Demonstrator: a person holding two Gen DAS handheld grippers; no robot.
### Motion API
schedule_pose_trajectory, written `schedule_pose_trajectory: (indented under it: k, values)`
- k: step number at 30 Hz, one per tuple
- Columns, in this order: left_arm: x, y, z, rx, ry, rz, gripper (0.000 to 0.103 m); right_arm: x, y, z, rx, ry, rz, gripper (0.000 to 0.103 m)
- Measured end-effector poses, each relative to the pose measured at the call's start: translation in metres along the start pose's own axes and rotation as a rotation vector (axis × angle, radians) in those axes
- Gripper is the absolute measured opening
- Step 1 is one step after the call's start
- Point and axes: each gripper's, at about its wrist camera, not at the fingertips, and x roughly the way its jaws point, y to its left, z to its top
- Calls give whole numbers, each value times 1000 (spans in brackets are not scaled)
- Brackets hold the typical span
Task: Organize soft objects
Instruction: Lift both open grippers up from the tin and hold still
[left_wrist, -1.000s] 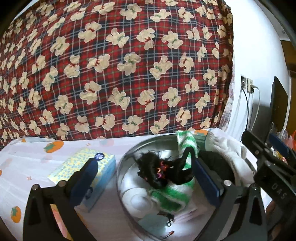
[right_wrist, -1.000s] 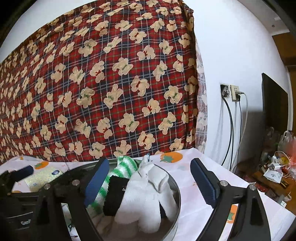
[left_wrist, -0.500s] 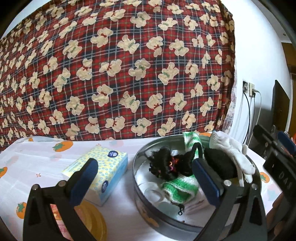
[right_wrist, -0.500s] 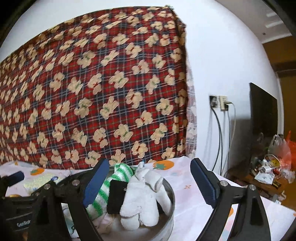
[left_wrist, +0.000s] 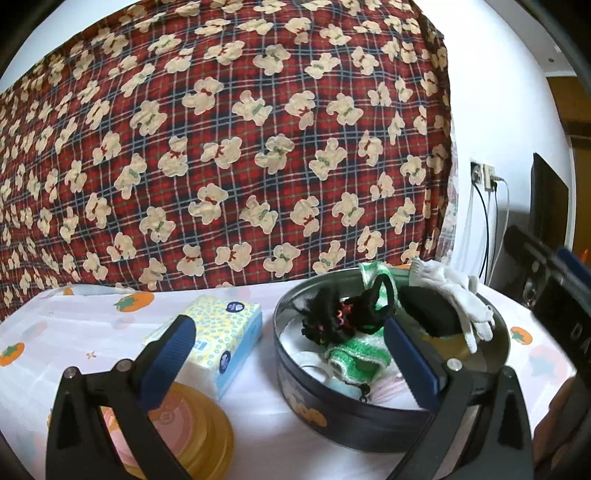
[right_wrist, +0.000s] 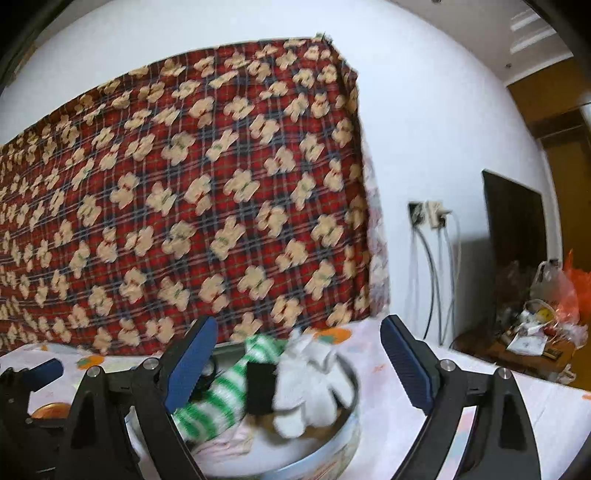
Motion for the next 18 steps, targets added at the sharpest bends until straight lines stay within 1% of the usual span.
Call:
schedule_pose_trajectory:
  k: [3, 6, 13, 16, 18]
  values:
    - [0, 2, -1, -13, 7, 10, 103, -6, 8, 0, -42, -29, -43, 92]
    - [-2, 2, -1, -12, 2, 16, 103, -12, 10, 1, -51, -60, -69, 92]
    - [-4, 2, -1, -9, -2, 12, 103, -20, 12, 1, -64, -102, -106, 93]
    - [-4, -1, -2, -7, -5, 3, 103, -24, 14, 0, -76, -121, -115, 97]
    - [-7, -4, -2, 1, -11, 0, 103, -26, 15, 0, -79, -134, -119, 97]
